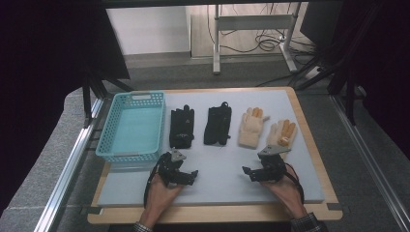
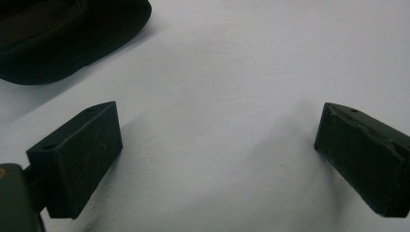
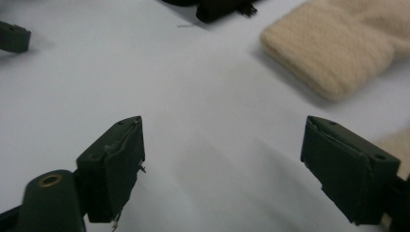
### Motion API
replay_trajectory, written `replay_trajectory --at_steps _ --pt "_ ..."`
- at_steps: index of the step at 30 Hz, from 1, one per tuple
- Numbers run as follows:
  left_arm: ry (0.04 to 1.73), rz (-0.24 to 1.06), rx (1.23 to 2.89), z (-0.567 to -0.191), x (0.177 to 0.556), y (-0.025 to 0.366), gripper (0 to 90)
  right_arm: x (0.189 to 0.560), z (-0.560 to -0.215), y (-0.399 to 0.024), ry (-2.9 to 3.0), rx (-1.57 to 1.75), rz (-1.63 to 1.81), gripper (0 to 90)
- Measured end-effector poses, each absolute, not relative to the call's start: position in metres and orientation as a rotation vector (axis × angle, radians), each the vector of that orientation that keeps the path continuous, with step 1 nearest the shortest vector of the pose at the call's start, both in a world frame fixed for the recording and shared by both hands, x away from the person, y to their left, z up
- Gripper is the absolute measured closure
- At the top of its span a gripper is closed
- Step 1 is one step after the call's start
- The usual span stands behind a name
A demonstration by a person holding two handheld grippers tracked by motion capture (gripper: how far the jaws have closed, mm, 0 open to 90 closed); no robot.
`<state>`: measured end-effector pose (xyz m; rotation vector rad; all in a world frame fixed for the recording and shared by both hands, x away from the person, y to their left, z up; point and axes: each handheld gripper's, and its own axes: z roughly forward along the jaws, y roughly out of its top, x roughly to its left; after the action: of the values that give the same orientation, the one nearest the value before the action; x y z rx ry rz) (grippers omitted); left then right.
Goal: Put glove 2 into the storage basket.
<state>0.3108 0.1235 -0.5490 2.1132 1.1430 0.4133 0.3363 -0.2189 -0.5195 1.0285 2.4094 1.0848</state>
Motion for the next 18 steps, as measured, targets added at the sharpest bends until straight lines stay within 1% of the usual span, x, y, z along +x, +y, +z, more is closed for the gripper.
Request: replay_trajectory --at_steps 5,13,18 --pt "1.142 0.414 2.114 -0.549 0.310 0.124 3.7 0.343 -0.514 -0.209 2.420 1.009 1.094 22.3" --pt "1.129 0.411 2.127 -0.548 0.304 0.128 5.2 0.357 -0.506 -0.194 2.419 0.970 1.088 24.0" --pt "1.130 0.405 2.126 -0.548 0.304 0.129 5.0 0.373 -0.501 -0.186 2.432 0.973 1.115 33.6"
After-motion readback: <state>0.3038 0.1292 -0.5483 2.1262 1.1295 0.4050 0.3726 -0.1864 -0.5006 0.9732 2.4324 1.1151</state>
